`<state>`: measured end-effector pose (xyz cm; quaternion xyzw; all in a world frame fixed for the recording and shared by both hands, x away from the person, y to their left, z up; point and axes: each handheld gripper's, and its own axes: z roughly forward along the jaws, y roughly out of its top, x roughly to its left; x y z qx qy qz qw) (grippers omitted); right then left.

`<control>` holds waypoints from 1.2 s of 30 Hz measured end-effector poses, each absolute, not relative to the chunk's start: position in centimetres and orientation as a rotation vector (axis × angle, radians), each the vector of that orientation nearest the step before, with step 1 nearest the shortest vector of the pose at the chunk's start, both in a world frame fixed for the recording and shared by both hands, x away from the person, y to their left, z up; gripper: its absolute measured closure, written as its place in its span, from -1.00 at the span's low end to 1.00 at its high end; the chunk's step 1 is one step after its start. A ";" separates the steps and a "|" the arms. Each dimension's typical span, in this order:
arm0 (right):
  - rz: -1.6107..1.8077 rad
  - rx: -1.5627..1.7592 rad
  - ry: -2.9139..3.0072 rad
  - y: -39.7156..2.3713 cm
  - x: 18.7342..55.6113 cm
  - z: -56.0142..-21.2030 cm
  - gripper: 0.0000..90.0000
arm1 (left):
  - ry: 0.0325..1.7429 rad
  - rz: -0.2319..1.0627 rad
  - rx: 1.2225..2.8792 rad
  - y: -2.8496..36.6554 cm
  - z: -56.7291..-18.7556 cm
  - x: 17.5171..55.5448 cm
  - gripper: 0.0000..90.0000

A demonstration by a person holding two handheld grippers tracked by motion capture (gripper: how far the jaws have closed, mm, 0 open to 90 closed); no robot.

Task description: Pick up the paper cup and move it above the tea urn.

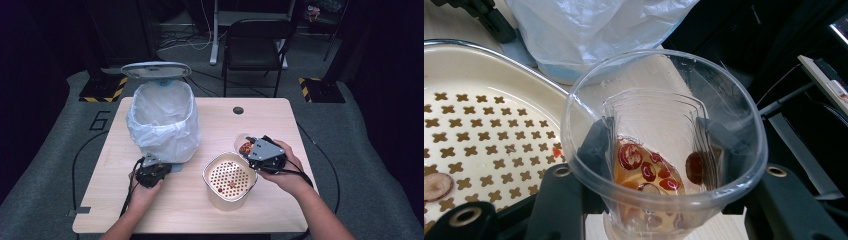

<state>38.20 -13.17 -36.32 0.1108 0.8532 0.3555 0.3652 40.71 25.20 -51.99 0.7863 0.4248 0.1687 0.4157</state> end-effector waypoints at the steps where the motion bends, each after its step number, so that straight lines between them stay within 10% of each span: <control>1: 0.918 0.280 2.196 -13.2 38.3 -36.3 0.15 | 1.067 0.423 1.975 25.2 -52.0 40.7 1.00; 36: 0.789 -0.107 2.187 -10.9 37.6 -36.3 0.15 | 1.061 0.436 1.982 25.2 -52.0 40.7 1.00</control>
